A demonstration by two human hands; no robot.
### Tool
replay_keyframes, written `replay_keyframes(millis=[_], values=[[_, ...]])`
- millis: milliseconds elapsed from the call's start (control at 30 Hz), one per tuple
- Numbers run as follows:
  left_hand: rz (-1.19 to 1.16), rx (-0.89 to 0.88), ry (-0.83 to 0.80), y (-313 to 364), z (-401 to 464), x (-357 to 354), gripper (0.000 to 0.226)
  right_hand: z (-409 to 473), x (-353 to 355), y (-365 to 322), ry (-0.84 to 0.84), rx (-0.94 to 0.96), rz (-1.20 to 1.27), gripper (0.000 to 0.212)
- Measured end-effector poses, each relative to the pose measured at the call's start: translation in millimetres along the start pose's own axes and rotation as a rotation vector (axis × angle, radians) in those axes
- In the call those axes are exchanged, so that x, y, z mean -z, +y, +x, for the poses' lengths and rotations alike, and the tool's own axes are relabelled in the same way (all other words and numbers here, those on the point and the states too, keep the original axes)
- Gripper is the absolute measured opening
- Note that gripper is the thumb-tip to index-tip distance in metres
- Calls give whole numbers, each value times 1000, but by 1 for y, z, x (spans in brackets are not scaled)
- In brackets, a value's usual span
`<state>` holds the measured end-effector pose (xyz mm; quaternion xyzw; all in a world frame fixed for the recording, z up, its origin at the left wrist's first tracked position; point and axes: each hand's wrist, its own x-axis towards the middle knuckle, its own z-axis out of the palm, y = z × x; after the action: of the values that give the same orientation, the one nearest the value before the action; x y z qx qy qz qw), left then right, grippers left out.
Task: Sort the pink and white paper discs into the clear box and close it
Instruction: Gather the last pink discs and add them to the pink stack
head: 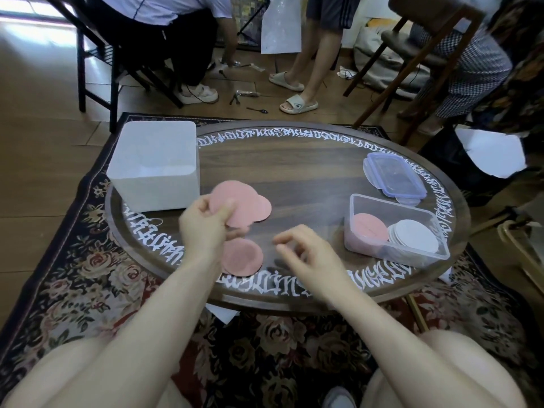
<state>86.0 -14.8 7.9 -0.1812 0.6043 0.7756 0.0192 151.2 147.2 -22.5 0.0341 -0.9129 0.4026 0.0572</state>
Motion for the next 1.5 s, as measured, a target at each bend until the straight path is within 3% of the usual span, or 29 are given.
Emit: replay_keyframes(millis=[133,300,633,767,933,1000,1167,1300,1367,1500], values=[[-95,27,103,7,7,10,6,-11,-13,1,-322,317,-337,31],[-102,53,104,5,7,12,8,-12,-11,-5,-386,350,-485,31],[-86,175,-7,-7,2,1,15,-15,30,1,-314,56,-555,21],[-21,199,-93,-13,-4,-4,17,-14,38,12,-263,-95,-390,10],[19,207,-165,-17,-10,-10,17,-14,42,14,-304,-260,-419,65],[30,202,-174,-17,-11,-9,15,-13,43,13,-326,-313,-475,71],[36,204,-167,-15,-13,-6,10,-10,40,14,-274,-400,-459,66],[63,180,-175,-14,-14,-6,7,-7,47,17,-273,-403,-505,35],[81,168,-171,-13,-15,-6,7,-7,53,21,-224,-372,-486,35],[116,144,-157,-14,-15,-6,8,-5,57,23,5,-344,-101,29]])
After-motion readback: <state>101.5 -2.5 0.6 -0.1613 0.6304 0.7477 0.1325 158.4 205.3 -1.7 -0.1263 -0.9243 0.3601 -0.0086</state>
